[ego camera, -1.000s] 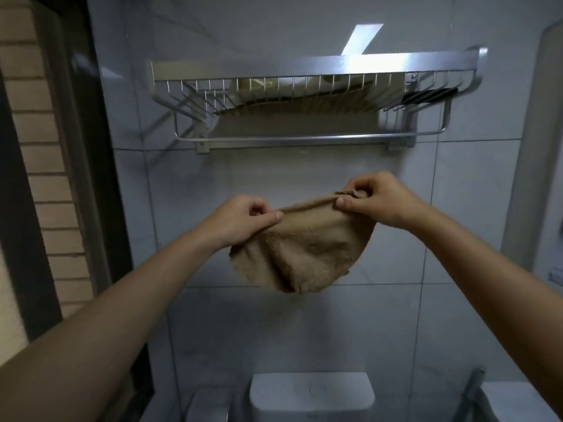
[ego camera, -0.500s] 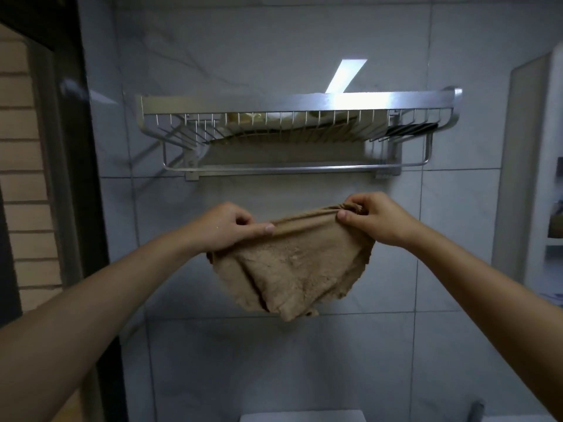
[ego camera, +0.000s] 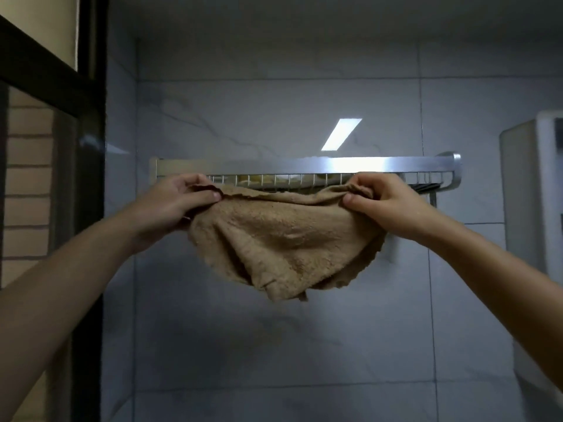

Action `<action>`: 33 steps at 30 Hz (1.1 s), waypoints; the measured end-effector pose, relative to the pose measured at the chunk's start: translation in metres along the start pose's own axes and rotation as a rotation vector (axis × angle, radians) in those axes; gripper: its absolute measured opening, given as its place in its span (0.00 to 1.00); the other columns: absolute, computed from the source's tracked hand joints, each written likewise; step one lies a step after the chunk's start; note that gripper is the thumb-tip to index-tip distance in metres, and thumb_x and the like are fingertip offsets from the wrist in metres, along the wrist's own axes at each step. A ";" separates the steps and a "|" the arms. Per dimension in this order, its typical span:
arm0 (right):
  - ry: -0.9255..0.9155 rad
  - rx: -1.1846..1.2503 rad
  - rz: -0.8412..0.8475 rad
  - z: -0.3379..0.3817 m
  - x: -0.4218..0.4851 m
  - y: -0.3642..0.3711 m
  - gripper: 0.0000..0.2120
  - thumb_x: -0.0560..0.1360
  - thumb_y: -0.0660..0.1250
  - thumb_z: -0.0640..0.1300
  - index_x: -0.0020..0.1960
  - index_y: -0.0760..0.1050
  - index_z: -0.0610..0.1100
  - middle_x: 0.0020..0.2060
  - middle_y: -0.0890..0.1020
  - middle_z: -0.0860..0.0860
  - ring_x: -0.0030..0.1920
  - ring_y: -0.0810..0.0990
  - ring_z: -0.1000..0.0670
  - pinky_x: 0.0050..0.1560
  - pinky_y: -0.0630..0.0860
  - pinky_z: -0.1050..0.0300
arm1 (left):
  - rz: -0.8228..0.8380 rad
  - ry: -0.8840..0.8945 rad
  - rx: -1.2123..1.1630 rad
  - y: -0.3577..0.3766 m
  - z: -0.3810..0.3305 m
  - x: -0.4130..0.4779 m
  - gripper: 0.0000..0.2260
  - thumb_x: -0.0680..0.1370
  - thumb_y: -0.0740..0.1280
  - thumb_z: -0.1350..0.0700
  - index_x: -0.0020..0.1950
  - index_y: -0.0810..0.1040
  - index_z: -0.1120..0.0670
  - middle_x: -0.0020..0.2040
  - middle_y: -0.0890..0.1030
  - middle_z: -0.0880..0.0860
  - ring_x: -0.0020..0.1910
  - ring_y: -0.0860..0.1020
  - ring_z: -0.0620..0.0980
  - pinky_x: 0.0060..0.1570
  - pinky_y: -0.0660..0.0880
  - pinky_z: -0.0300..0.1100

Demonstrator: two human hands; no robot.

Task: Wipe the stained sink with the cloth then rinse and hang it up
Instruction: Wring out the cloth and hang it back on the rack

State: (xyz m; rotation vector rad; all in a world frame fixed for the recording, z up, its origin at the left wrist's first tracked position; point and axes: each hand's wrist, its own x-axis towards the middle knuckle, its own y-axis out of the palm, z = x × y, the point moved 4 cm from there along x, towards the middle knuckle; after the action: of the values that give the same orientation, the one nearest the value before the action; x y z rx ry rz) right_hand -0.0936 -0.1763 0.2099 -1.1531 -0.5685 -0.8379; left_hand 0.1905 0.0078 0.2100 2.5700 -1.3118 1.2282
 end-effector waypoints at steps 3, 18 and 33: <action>-0.066 -0.049 -0.133 0.025 0.031 -0.015 0.06 0.78 0.67 0.49 0.47 0.80 0.48 0.41 0.81 0.43 0.41 0.80 0.47 0.40 0.74 0.51 | -0.112 0.079 0.065 -0.021 -0.026 0.018 0.01 0.79 0.70 0.59 0.47 0.80 0.54 0.37 0.79 0.51 0.29 0.76 0.41 0.24 0.70 0.34; 0.080 -0.471 0.019 0.016 0.163 0.009 0.10 0.75 0.72 0.52 0.52 0.82 0.48 0.47 0.82 0.53 0.52 0.80 0.49 0.49 0.76 0.57 | -0.159 -0.061 0.602 -0.049 -0.054 0.108 0.10 0.70 0.79 0.53 0.46 0.83 0.55 0.44 0.83 0.52 0.43 0.80 0.50 0.35 0.72 0.39; -0.288 -0.589 -0.238 0.041 0.102 0.043 0.08 0.77 0.67 0.49 0.55 0.79 0.51 0.44 0.83 0.54 0.46 0.80 0.48 0.45 0.70 0.57 | -0.234 0.556 0.988 -0.007 -0.045 0.044 0.08 0.78 0.65 0.48 0.51 0.79 0.50 0.46 0.80 0.47 0.49 0.76 0.48 0.45 0.77 0.48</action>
State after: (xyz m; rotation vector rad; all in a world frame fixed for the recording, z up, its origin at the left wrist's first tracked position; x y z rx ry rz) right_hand 0.0010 -0.1587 0.2773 -1.7873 -0.7302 -1.0917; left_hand 0.1818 -0.0030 0.2719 2.3312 -0.2801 2.7283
